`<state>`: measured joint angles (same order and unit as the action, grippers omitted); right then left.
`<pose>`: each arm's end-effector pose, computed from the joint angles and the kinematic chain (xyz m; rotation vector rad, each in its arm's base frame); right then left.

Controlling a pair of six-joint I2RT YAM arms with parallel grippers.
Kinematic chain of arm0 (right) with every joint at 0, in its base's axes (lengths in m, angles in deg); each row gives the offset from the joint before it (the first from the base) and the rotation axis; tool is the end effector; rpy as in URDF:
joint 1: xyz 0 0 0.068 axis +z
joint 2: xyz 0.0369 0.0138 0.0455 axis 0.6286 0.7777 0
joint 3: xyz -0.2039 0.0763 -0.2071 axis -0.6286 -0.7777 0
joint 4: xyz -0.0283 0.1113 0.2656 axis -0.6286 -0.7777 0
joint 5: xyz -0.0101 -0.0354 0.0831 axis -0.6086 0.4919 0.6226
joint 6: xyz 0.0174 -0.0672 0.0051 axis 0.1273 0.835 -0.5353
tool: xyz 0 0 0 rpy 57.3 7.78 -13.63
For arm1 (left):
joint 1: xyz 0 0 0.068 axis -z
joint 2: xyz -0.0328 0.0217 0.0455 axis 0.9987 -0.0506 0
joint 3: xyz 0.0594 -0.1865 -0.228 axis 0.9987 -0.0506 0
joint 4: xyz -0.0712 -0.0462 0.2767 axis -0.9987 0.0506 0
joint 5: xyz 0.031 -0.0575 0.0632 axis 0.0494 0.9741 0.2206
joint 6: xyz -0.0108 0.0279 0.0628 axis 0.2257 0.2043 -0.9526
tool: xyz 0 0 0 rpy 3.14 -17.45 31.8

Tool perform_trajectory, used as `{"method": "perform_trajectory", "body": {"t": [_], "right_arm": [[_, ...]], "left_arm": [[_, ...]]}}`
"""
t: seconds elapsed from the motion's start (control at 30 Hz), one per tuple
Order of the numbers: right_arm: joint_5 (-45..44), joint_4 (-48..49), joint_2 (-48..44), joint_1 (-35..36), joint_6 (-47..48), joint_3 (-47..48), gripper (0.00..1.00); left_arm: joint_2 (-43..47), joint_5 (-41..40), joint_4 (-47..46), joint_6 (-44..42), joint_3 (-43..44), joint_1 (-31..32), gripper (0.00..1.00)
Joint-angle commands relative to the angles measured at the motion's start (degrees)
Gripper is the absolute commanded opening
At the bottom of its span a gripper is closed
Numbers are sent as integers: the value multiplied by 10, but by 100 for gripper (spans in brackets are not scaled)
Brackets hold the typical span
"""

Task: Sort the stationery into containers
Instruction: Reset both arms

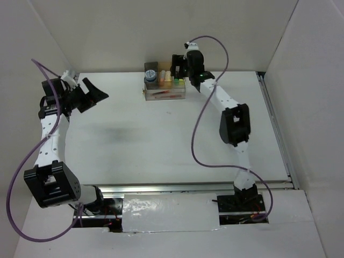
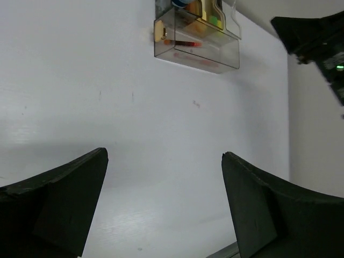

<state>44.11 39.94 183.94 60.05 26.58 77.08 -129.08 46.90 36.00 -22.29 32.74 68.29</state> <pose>0.6046 0.2304 0.2822 -0.1187 1.8509 0.3561 0.3359 0.0806 0.3588 -0.5274 2.0055 -0.7573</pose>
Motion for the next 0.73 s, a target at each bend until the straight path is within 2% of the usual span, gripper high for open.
{"method": "perform_trajectory", "body": {"t": [0.0, 0.03, 0.07, 0.1, 0.13, 0.17, 0.2, 0.23, 0.27, 0.3, 0.37, 0.53, 0.7], "right_arm": [[48, -60, -249, -4, 33, -118, 100], [50, -79, -321, -7, 43, -147, 100], [48, -115, -355, -11, 55, -216, 100], [38, -122, -434, -16, 61, -264, 100], [30, -119, -475, -19, 66, -318, 100], [29, -108, -520, -32, 75, -427, 100], [29, -107, -600, -41, 79, -478, 100], [29, -109, -635, -52, 77, -522, 100], [36, -123, -669, -68, 69, -601, 100], [57, -131, -726, -115, 61, -635, 100], [74, -165, -784, -185, 48, -706, 100], [69, -173, -849, -243, 44, -803, 100], [69, -141, -850, -256, 25, -832, 100]], "left_arm": [[-2, -28, 72, -130, 45, 29, 99], [0, -43, 82, -153, 44, 34, 99], [1, -63, 88, -163, 44, 39, 99], [2, -106, 93, -172, 43, 51, 99], [3, -124, 95, -205, 38, 57, 99], [5, -148, 93, -218, 22, 67, 99], [6, -177, 89, -227, 14, 85, 99], [9, -226, 84, -243, 1, 95, 99], [11, -245, 73, -254, -20, 101, 99], [12, -281, 66, -270, -28, 120, 99], [21, -296, 45, -280, -57, 139, 99], [36, -276, 14, -273, -87, 160, 99], [38, -289, 0, -268, -90, 184, 99]]}}
